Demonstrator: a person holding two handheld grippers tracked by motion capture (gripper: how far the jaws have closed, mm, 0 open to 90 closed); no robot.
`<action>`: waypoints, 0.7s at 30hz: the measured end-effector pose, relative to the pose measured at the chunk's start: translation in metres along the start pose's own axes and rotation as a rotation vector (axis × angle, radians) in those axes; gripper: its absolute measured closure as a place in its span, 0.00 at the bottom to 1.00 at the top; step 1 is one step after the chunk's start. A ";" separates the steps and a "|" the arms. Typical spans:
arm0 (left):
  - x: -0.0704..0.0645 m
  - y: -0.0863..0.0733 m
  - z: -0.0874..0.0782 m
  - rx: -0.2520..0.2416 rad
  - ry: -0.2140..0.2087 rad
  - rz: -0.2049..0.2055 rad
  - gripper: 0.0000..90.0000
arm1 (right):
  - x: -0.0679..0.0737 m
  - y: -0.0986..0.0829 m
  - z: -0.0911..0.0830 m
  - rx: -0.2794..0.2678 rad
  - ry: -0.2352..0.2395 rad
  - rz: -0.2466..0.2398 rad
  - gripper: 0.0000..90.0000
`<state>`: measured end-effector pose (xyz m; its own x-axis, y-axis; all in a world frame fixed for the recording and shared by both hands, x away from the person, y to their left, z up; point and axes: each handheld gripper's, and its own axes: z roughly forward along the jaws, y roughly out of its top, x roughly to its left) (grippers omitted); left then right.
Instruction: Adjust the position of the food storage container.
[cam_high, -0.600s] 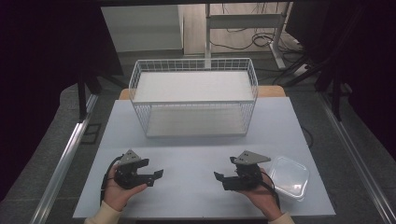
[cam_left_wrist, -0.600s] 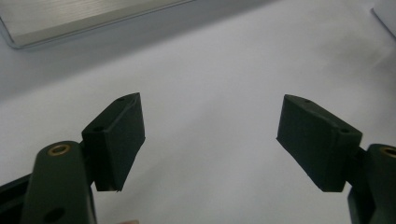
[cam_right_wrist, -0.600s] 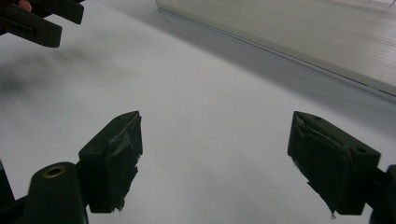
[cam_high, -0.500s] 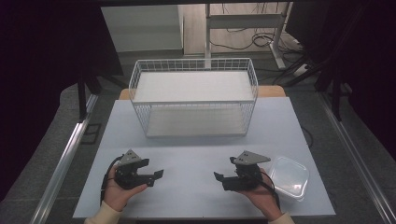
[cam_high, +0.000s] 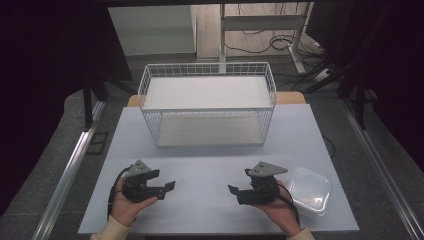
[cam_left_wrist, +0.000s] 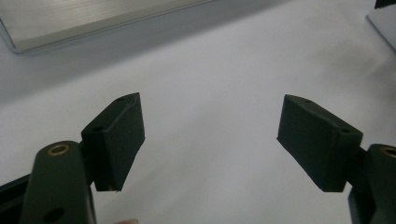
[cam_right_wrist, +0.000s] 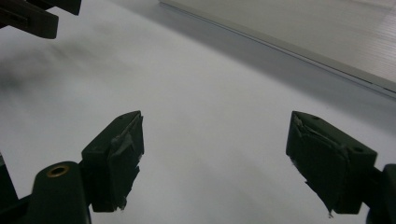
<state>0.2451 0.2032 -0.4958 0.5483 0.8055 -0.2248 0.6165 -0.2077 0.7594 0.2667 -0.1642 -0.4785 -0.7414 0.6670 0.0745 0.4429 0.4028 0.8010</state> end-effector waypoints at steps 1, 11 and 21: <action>0.000 0.000 0.000 0.000 0.000 0.000 0.25 | 0.000 0.000 0.000 0.000 0.000 0.000 0.22; 0.001 0.005 -0.009 -0.020 -0.013 0.008 0.25 | -0.002 0.026 -0.022 0.011 -0.028 0.060 0.27; 0.006 0.008 -0.012 -0.004 -0.005 0.003 0.25 | -0.026 0.024 -0.065 -0.024 -0.106 0.068 0.33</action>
<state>0.2463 0.2126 -0.4840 0.5526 0.8024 -0.2255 0.6126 -0.2076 0.7626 0.2637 -0.2127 -0.4222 -0.6521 0.7551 0.0672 0.4775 0.3402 0.8101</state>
